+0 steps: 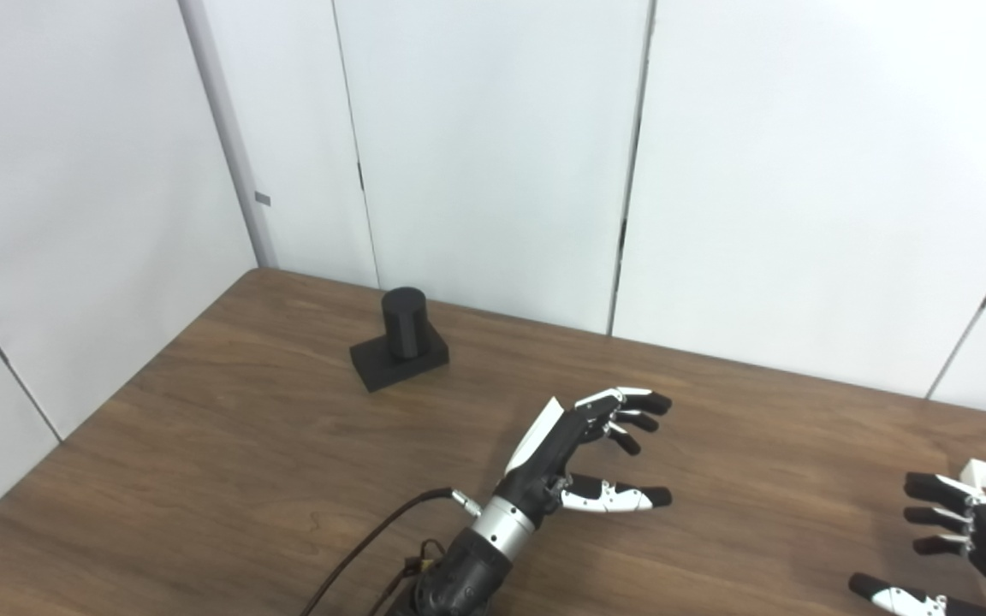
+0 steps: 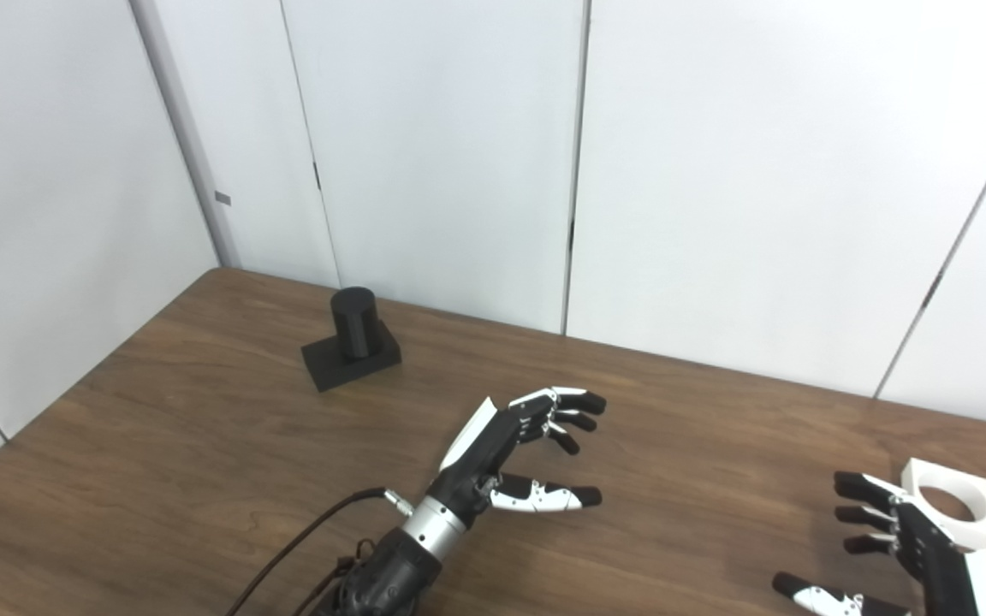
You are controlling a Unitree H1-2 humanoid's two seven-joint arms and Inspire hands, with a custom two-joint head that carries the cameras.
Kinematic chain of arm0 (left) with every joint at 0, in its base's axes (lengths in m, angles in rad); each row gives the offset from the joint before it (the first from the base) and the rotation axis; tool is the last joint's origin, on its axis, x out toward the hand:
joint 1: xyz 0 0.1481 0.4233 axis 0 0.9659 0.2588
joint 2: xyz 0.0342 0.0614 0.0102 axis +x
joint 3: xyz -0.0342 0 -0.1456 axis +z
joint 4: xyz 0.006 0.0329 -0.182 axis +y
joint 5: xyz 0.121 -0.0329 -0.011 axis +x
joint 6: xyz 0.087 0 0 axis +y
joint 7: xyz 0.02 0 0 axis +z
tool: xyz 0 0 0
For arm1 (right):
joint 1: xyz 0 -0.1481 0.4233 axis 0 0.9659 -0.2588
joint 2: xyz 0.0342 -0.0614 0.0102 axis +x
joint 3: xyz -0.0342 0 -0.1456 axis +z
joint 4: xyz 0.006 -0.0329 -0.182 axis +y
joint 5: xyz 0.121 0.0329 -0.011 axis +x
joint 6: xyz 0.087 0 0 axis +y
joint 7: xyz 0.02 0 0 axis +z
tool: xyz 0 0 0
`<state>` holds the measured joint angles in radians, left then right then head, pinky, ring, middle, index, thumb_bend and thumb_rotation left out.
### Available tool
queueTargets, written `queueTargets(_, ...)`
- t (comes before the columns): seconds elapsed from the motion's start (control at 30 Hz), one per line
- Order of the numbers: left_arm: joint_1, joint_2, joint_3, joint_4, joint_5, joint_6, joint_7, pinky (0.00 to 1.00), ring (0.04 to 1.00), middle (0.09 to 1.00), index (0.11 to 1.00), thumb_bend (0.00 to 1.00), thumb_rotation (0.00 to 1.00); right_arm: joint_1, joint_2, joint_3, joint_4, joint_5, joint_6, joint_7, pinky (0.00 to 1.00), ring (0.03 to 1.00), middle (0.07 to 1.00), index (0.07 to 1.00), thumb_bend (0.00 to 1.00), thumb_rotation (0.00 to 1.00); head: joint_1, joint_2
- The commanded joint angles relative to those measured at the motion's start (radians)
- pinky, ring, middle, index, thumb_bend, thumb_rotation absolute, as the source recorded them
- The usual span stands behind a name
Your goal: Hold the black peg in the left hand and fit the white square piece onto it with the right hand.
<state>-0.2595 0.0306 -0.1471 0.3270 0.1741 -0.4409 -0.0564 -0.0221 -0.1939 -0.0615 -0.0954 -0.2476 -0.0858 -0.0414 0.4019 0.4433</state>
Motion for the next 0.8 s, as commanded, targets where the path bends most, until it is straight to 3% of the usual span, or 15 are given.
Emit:
queueTargets(0.0, 0.011, -0.015, -0.008, 0.036, -0.008, -0.025, 0.014, 0.58, 0.728, 0.773, 0.745, 0.74, 0.02, -0.027, -0.017, -0.010, -0.017, 0.010, -0.031, -0.006, 0.52, 0.663, 0.724, 0.704, 0.63, 0.00, 0.018, -0.003)
queueTargets(0.13, 0.005, -0.025, -0.007, 0.048, -0.010, -0.026, 0.018, 0.59, 0.732, 0.775, 0.740, 0.75, 0.02, -0.028, -0.023, -0.013, -0.017, 0.019, -0.030, 0.001, 0.52, 0.668, 0.722, 0.702, 0.63, 0.00, 0.046, -0.009)
queueTargets(0.47, -0.003, -0.016, -0.024, 0.056, 0.012, -0.028, 0.043, 0.61, 0.740, 0.777, 0.744, 0.74, 0.02, -0.029, -0.036, -0.010, -0.018, 0.026, -0.032, 0.005, 0.49, 0.646, 0.713, 0.692, 0.64, 0.00, 0.036, -0.005)
queueTargets(0.77, -0.002, -0.009, -0.018, 0.039, 0.016, -0.027, 0.052, 0.54, 0.718, 0.768, 0.733, 0.73, 0.01, -0.034, -0.029, -0.006, -0.018, 0.021, -0.029, 0.001, 0.49, 0.640, 0.706, 0.682, 0.64, 0.00, 0.025, -0.002)
